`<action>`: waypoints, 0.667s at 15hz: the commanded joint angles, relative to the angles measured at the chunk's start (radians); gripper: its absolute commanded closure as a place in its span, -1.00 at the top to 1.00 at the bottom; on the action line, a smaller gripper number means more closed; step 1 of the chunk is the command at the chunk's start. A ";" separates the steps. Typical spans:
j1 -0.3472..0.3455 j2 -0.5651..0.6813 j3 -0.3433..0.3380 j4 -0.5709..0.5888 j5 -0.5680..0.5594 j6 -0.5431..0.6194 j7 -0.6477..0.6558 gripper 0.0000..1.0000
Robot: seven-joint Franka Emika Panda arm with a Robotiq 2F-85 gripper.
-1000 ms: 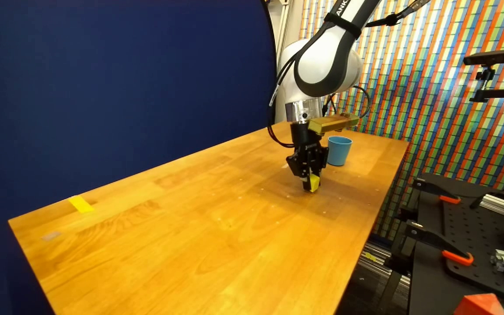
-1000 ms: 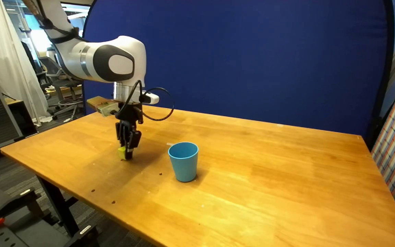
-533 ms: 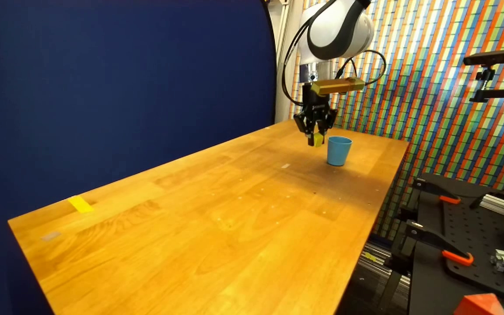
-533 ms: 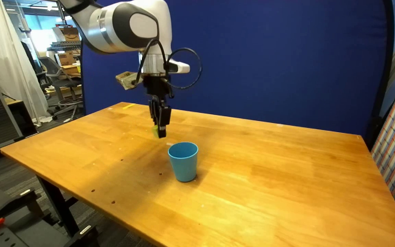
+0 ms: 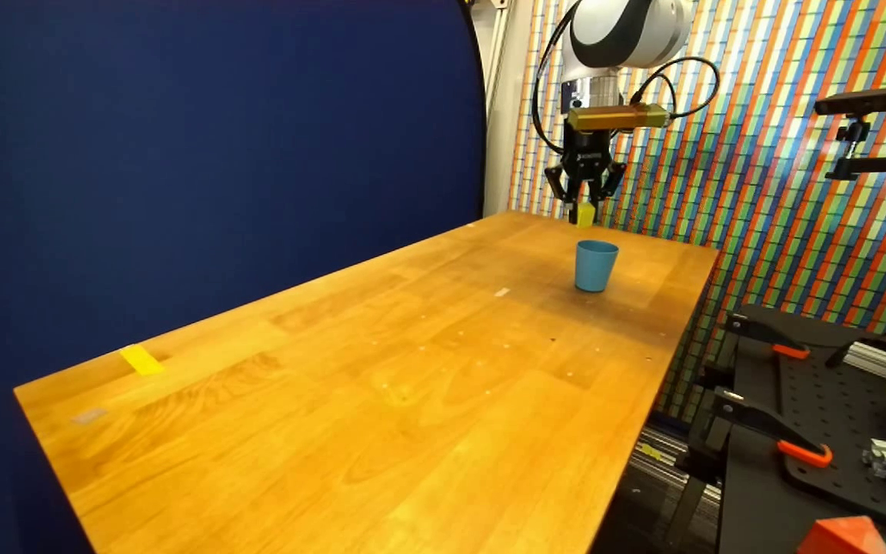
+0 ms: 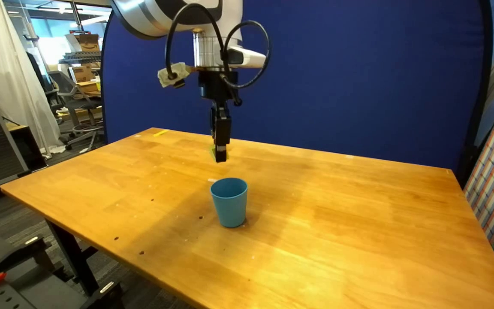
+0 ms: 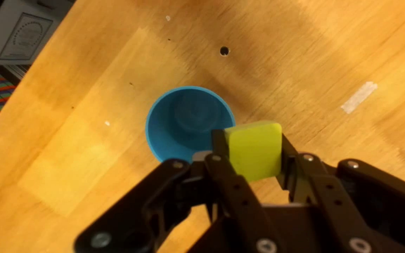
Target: Place the yellow block inside the blue cup
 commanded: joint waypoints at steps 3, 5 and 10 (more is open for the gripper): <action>-0.027 0.035 -0.011 0.000 -0.004 0.046 0.117 -0.72; -0.031 0.058 -0.020 0.005 -0.012 0.073 0.161 -0.71; -0.042 0.092 -0.033 0.005 0.005 0.135 0.173 0.50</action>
